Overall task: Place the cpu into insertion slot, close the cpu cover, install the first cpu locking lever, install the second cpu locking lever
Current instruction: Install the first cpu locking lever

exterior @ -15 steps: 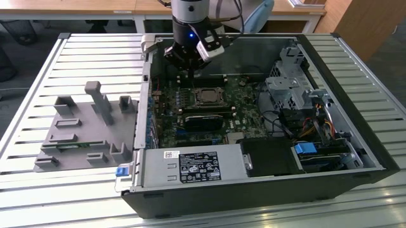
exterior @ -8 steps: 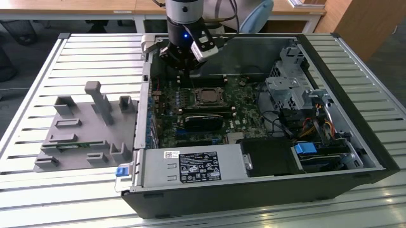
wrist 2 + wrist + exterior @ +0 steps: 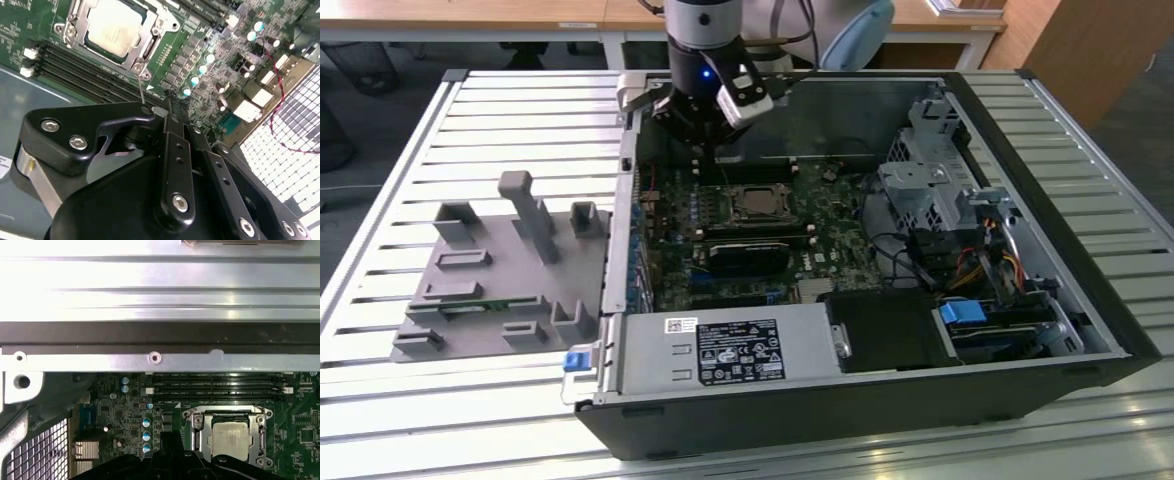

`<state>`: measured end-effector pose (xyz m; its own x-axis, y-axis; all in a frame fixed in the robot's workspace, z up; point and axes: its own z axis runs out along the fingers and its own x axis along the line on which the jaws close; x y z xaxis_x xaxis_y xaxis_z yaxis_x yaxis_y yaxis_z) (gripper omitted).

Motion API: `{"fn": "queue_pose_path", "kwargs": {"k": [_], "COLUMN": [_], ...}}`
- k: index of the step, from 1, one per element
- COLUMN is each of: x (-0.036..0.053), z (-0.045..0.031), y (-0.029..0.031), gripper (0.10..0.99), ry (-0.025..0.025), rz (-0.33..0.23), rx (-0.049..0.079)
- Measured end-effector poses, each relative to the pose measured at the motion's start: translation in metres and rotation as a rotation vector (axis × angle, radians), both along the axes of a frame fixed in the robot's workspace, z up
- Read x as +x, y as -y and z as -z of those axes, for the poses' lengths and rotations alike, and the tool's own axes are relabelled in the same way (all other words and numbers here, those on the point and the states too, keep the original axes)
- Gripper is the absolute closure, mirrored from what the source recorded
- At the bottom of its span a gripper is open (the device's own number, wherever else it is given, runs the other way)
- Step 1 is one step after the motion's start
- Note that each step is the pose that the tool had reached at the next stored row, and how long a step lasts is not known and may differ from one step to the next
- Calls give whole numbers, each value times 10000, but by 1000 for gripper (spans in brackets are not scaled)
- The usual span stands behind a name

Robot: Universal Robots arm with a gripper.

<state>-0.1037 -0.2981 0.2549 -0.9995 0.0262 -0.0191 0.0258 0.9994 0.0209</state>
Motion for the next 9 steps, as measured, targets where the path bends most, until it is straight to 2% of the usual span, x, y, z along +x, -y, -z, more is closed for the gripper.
{"fn": "queue_pose_path", "kwargs": {"k": [9], "x": [-5], "z": [20], "y": [-88], "gripper": [980], "ry": [0], "rz": [0], "rx": [0]}}
